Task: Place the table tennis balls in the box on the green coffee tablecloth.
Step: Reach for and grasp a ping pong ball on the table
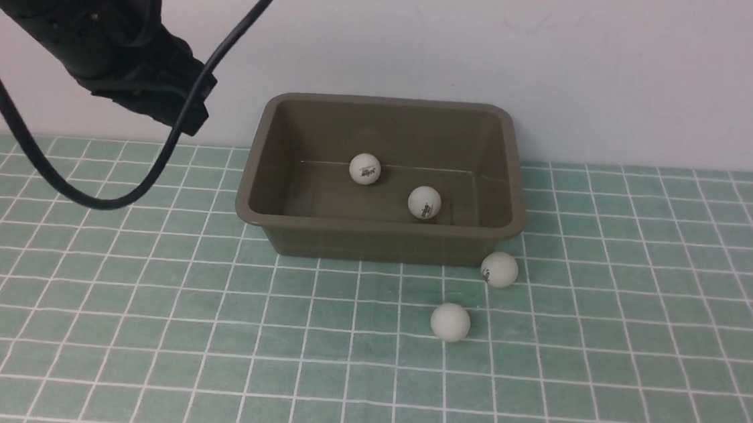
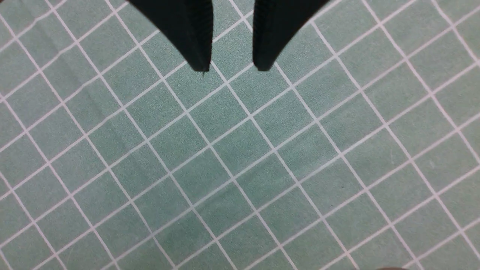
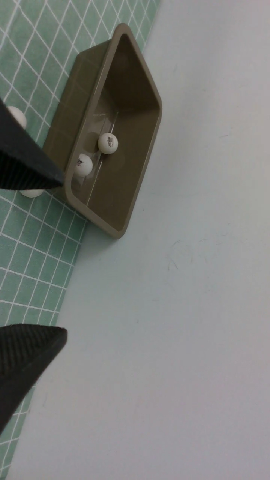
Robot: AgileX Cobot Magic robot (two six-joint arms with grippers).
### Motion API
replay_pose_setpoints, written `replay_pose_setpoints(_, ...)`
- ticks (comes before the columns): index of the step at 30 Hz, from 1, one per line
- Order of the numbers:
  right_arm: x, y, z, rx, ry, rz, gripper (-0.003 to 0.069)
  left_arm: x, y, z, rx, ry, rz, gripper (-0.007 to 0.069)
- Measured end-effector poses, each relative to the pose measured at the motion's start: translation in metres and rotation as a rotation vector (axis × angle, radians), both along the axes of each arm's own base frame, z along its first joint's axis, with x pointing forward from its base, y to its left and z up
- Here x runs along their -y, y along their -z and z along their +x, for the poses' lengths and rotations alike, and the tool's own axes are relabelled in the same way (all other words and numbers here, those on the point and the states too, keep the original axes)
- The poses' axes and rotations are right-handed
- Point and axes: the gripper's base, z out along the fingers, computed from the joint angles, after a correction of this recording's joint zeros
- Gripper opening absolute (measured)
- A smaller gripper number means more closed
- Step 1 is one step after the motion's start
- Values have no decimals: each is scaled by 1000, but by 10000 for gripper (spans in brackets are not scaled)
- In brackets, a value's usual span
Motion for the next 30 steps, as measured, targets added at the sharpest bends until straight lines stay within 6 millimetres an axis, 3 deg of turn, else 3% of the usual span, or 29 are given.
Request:
replay_pose_setpoints(5,-8,-3,18,-26,-94,39,442,2,37,-28,37,23,5,143)
replay_pose_setpoints(11,-19,1,49,-82,-234,2,442,0,71,-42,-12,38,31,143)
replay_pose_setpoints(16,-20,11,87,-214,-261,-3,442,-1,81,-42,31,75,49,143)
replay_pose_setpoints(25,-28,16,142,-430,-375,14,442,1,80,-40,56,72,30,143)
replay_pose_setpoints(30,-36,30,157,-486,-385,-36,442,1,81,-40,64,81,29,143)
